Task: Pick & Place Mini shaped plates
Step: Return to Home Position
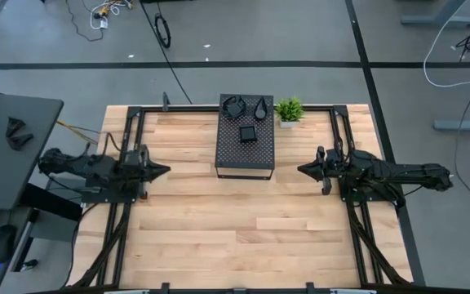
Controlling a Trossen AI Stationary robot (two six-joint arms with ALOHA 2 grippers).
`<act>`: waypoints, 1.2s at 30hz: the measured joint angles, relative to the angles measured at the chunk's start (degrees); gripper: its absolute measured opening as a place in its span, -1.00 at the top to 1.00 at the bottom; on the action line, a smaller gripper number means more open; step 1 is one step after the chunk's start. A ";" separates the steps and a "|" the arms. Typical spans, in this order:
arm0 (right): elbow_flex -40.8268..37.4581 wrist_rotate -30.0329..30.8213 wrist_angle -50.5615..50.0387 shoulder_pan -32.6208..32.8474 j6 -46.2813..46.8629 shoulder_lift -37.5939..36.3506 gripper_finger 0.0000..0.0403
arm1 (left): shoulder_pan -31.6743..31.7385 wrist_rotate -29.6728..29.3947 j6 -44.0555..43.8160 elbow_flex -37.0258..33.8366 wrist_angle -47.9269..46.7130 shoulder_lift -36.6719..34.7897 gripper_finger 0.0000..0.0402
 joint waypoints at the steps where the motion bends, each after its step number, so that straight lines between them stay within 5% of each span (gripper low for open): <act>1: 0.00 0.07 0.00 0.00 0.00 -0.02 0.92 | 1.13 2.12 0.51 -1.10 1.97 0.41 0.99; 12: 0.00 0.01 0.13 0.00 0.00 0.00 0.92 | 21.33 31.93 6.06 -11.73 19.40 -0.02 0.99; 17: 0.00 0.01 0.13 0.00 0.00 0.00 0.92 | 28.75 39.19 6.21 -11.73 19.25 -0.01 0.99; 22: 0.00 0.00 0.13 0.00 -0.01 0.00 0.92 | 28.49 38.93 7.29 -11.75 18.61 0.01 0.99; 28: 0.00 0.00 0.13 0.00 -0.02 0.00 0.92 | 22.17 26.63 8.98 -11.75 18.21 0.01 0.99; 33: 0.00 0.02 0.13 0.00 -0.02 -0.01 0.92 | 18.68 21.97 12.60 -11.77 16.03 0.01 0.99; 36: 0.00 0.00 0.13 0.00 -0.02 0.00 0.92 | 19.16 24.93 12.32 -11.75 15.66 0.01 0.99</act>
